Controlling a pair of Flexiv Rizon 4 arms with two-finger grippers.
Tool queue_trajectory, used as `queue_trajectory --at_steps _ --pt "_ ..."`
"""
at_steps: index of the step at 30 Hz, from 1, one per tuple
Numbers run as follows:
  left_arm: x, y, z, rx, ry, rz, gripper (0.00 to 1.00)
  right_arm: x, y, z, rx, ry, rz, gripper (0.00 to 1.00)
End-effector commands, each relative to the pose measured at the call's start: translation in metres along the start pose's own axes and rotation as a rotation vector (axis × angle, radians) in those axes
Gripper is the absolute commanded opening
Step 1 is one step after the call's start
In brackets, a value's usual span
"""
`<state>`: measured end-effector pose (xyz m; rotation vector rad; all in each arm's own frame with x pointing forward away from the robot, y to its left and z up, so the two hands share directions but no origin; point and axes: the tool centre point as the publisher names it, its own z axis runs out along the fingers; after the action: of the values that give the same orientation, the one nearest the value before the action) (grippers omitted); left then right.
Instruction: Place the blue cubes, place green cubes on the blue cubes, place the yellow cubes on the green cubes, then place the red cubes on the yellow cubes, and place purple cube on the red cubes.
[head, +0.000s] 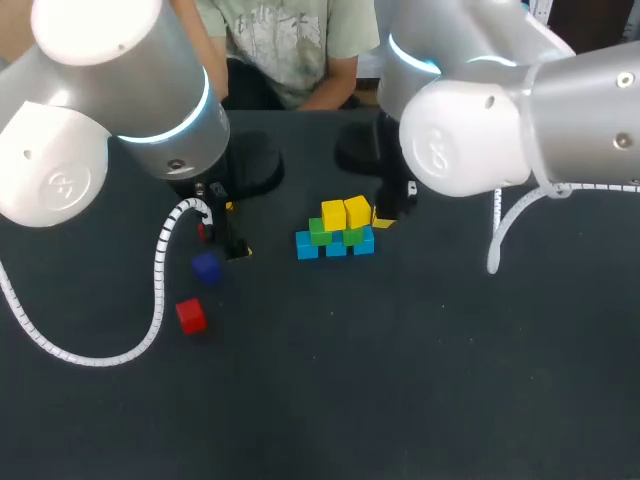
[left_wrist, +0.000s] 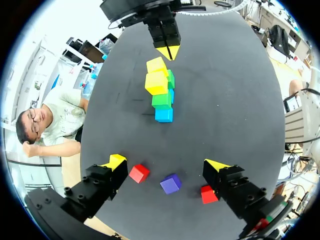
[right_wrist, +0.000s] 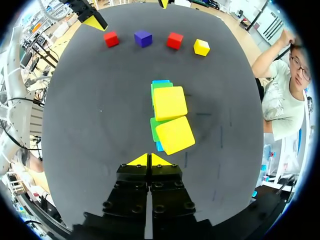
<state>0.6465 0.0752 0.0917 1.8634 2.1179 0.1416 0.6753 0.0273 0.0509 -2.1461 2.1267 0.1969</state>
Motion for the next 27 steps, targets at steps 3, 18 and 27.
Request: queue_trajectory --at_steps 3,18,27 --pt "0.001 0.001 0.0 0.003 -0.004 0.003 1.0 0.002 0.003 0.0 0.008 0.0 0.006 0.0" --pt "0.001 0.001 0.0 0.003 -0.004 0.003 1.0 0.0 -0.012 0.001 0.015 0.012 0.005 0.0" --pt "0.001 0.001 0.0 0.003 -0.004 0.003 1.0 0.002 -0.01 -0.002 0.017 0.006 0.005 0.0"
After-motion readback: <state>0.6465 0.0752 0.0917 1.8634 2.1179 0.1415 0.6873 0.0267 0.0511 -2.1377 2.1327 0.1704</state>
